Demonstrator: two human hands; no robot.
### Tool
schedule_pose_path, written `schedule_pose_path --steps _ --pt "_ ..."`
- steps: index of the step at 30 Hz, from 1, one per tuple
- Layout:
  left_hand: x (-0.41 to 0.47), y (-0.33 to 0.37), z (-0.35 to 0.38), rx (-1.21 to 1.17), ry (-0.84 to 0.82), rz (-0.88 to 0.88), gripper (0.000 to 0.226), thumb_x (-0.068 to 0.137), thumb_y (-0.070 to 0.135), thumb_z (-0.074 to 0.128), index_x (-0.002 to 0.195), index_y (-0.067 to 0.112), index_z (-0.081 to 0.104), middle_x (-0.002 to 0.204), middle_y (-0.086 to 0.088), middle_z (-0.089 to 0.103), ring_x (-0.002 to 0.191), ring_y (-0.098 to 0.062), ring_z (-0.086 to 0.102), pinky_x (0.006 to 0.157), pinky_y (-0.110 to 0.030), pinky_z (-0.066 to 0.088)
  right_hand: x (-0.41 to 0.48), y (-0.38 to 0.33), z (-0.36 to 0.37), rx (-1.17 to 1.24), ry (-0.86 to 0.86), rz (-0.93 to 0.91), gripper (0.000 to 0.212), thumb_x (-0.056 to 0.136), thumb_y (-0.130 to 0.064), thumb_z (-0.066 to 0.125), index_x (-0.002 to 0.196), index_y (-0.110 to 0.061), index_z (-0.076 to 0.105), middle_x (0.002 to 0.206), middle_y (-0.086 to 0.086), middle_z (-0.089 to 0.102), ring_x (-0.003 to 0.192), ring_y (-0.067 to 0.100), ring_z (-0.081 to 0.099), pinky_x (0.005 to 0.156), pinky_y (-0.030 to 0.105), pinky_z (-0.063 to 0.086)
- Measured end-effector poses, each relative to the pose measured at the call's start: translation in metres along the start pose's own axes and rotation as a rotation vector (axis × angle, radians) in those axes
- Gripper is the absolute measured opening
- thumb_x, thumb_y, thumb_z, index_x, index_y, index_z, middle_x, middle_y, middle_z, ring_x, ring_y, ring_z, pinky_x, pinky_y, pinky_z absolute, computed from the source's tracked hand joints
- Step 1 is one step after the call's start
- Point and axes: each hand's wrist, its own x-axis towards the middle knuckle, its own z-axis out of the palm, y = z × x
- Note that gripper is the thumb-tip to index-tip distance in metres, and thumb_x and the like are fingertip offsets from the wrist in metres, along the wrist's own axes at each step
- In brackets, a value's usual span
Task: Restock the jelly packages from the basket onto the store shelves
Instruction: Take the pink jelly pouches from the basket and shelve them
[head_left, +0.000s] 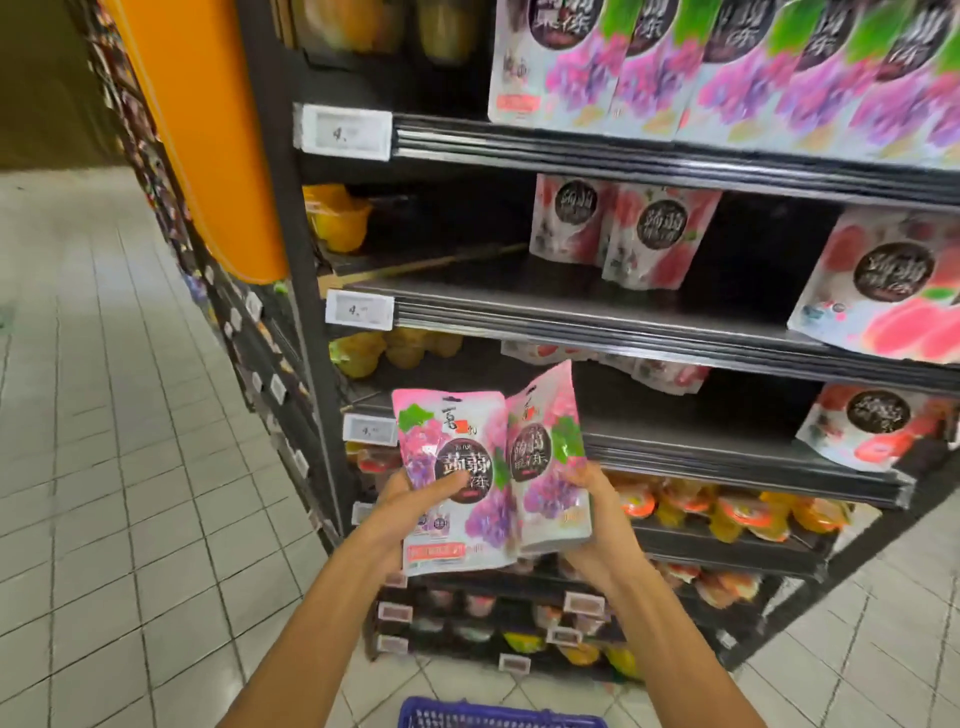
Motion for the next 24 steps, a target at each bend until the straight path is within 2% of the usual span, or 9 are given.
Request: schedule_pose_path --steps 3,6,7,9,12,17,20,22,24 --pt "-0.003 0.025 0.003 -0.018 -0.037 0.086 0.041 0.067 0.021 0.078 0.106 0.016 0.064 0.083 -0.007 0.078 0.071 -0.023 0.075 0.052 -0.029 0.057 0.0 -0.029 0.003 0.246 -0.014 -0.062 0.022 0.066 -0.024 0.068 0.086 -0.014 0.076 0.09 0.008 0.071 0.08 0.025 0.069 0.078 0.042 0.054" --pt "-0.005 0.051 0.011 -0.097 -0.061 0.117 0.038 0.067 0.021 0.075 0.101 0.018 0.06 0.077 -0.008 0.077 0.065 -0.024 0.074 0.049 -0.033 0.057 0.002 -0.052 0.008 0.396 0.019 -0.082 0.034 0.073 -0.021 0.054 0.101 -0.012 0.069 0.103 0.011 0.068 0.095 0.03 0.063 0.102 0.051 0.04" --pt "-0.005 0.059 0.013 -0.106 -0.056 0.128 0.04 0.067 0.02 0.075 0.104 0.014 0.06 0.076 -0.009 0.077 0.064 -0.024 0.074 0.049 -0.033 0.057 0.001 -0.06 0.01 0.417 0.037 -0.088 0.034 0.072 -0.022 0.053 0.102 -0.012 0.067 0.104 0.012 0.067 0.097 0.03 0.061 0.105 0.052 0.038" --pt "-0.005 0.077 0.019 -0.073 -0.07 0.167 0.051 0.067 0.018 0.075 0.114 0.004 0.062 0.08 -0.013 0.076 0.066 -0.027 0.074 0.052 -0.033 0.057 0.0 -0.079 0.012 0.423 0.026 -0.082 0.029 0.072 -0.023 0.055 0.094 -0.012 0.069 0.097 0.011 0.069 0.091 0.029 0.063 0.094 0.049 0.046" --pt "-0.007 0.098 0.03 -0.025 -0.1 0.216 0.054 0.066 0.017 0.076 0.117 0.006 0.062 0.091 -0.017 0.076 0.073 -0.032 0.074 0.057 -0.036 0.058 0.001 -0.105 0.015 0.393 -0.06 -0.062 0.027 0.07 -0.022 0.063 0.096 -0.012 0.067 0.095 0.01 0.07 0.086 0.027 0.067 0.082 0.042 0.053" --pt "-0.011 0.13 0.042 0.011 -0.088 0.386 0.05 0.066 0.016 0.084 0.113 0.013 0.065 0.097 -0.014 0.076 0.082 -0.031 0.075 0.061 -0.035 0.059 -0.001 -0.136 0.023 0.309 -0.186 -0.1 0.04 0.092 -0.037 0.06 0.12 -0.009 0.07 0.125 0.015 0.067 0.109 0.032 0.068 0.081 0.044 0.058" --pt "-0.014 0.152 0.044 0.075 -0.053 0.483 0.061 0.061 0.029 0.089 0.116 0.017 0.065 0.102 -0.01 0.076 0.091 -0.029 0.074 0.068 -0.036 0.061 0.001 -0.147 0.029 0.213 -0.158 -0.158 0.042 0.084 -0.012 0.066 0.125 -0.003 0.064 0.125 0.021 0.066 0.11 0.035 0.067 0.083 0.045 0.06" --pt "-0.015 0.165 0.042 0.094 -0.05 0.521 0.065 0.059 0.037 0.091 0.116 0.018 0.066 0.104 -0.01 0.076 0.095 -0.03 0.073 0.074 -0.039 0.06 0.0 -0.157 0.036 0.046 -0.142 -0.188 0.037 0.076 -0.005 0.068 0.113 -0.004 0.072 0.117 0.02 0.07 0.104 0.032 0.07 0.083 0.041 0.06" --pt "-0.015 0.177 0.035 0.051 -0.077 0.561 0.071 0.05 0.045 0.093 0.112 0.021 0.068 0.105 -0.012 0.075 0.095 -0.031 0.073 0.071 -0.037 0.06 -0.002 -0.165 0.041 -0.104 -0.119 -0.2 0.026 0.071 -0.007 0.071 0.097 -0.006 0.078 0.111 0.02 0.072 0.099 0.03 0.071 0.089 0.039 0.057"
